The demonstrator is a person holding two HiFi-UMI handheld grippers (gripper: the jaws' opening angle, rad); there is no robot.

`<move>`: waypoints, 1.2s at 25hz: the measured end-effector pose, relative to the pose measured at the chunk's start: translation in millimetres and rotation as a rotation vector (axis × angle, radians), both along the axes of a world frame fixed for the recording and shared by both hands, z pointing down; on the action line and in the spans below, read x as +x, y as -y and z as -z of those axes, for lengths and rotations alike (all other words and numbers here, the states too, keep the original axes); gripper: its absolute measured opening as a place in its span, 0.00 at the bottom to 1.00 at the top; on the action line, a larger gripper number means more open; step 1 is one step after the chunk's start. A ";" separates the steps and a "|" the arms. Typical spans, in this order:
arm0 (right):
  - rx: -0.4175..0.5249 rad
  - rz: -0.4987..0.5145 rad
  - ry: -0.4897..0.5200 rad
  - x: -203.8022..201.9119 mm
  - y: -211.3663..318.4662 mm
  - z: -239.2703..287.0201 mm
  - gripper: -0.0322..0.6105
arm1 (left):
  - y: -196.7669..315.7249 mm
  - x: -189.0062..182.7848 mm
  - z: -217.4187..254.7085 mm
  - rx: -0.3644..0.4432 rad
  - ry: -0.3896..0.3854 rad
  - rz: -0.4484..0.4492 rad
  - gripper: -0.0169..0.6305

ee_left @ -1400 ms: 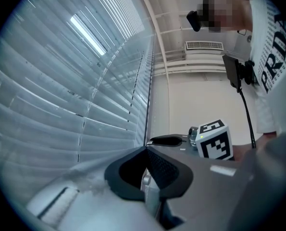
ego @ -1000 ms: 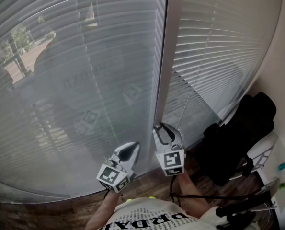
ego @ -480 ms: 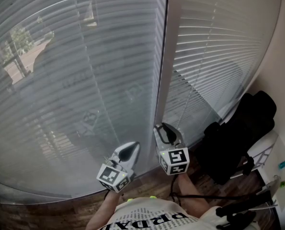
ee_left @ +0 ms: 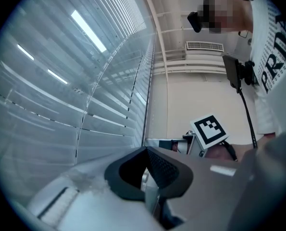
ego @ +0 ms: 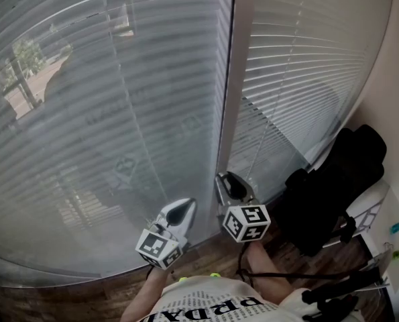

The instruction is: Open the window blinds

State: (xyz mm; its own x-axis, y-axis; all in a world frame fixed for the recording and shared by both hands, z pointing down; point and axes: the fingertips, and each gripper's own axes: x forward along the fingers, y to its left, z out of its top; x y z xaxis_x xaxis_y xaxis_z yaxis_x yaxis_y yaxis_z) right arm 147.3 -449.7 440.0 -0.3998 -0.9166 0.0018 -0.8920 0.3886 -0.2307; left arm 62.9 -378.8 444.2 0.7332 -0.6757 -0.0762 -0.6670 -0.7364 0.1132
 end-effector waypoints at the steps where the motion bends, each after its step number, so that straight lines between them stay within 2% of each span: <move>1: -0.003 -0.001 0.011 0.2 0.4 -0.3 0.26 | 0.1 -0.3 -0.3 0.000 0.000 0.000 0.01; 8: 0.015 0.003 0.001 0.1 0.7 -0.8 0.26 | -1.5 -4.0 0.0 -0.001 -0.001 -0.001 0.01; 10: 0.023 0.015 -0.035 0.0 0.3 -1.2 0.26 | -2.7 -5.0 0.0 -0.001 0.000 -0.003 0.01; 21: 0.196 0.017 -0.594 -9.2 -7.5 11.2 0.26 | -5.7 -3.3 1.1 0.003 -0.004 -0.012 0.01; 25: 0.213 0.014 -0.699 -11.9 -3.4 7.7 0.26 | -5.7 -2.5 2.3 0.004 -0.008 -0.017 0.01; 30: 0.229 0.005 -0.713 -12.4 -3.6 7.0 0.26 | -8.0 -4.3 3.1 0.005 -0.005 -0.019 0.01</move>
